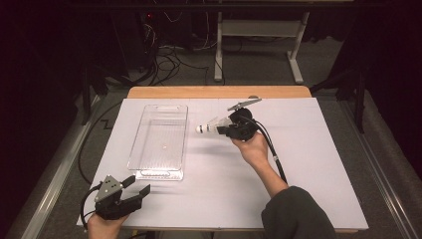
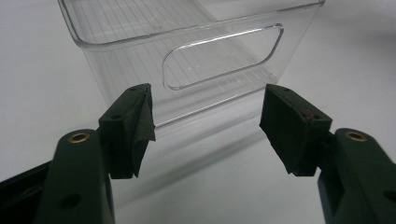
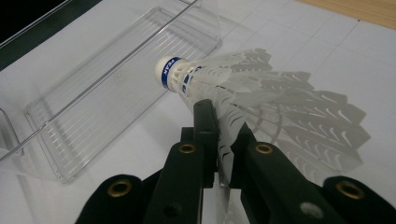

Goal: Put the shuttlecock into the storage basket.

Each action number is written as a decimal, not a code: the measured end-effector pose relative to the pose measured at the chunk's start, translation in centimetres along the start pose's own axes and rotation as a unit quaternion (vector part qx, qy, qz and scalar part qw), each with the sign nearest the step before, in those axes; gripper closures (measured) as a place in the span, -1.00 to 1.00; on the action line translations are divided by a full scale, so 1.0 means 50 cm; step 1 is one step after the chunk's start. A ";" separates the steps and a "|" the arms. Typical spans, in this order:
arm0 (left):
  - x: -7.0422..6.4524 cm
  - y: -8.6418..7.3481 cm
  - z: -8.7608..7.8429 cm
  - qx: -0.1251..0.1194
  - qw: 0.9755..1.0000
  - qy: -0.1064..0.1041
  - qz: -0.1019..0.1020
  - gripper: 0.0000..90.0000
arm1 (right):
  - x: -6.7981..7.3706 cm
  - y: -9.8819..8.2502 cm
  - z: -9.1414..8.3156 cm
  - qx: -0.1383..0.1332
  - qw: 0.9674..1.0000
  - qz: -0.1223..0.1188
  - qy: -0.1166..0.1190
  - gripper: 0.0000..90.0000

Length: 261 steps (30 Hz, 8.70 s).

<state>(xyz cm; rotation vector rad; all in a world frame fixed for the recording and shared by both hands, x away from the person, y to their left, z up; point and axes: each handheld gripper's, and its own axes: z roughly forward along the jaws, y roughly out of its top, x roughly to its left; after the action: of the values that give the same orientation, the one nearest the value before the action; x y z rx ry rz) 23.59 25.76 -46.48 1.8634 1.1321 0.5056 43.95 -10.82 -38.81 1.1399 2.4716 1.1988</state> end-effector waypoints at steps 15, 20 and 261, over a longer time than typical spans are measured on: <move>0.000 0.000 0.003 0.003 1.000 -0.001 -0.001 -0.21 | -0.001 0.002 0.000 0.001 1.000 0.001 0.002 0.96; 0.000 0.000 0.003 0.003 1.000 -0.001 -0.001 -0.21 | 0.002 0.009 0.000 0.000 1.000 0.001 0.002 0.97; -0.006 0.004 -0.008 -0.003 1.000 -0.017 0.014 -0.19 | 0.163 0.195 0.287 0.183 0.983 -0.026 0.005 0.74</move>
<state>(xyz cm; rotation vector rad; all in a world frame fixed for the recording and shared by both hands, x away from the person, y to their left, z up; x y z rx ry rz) 23.27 25.65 -46.10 1.8790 1.0816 0.4907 50.21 7.27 -39.86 1.1383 2.7878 0.7557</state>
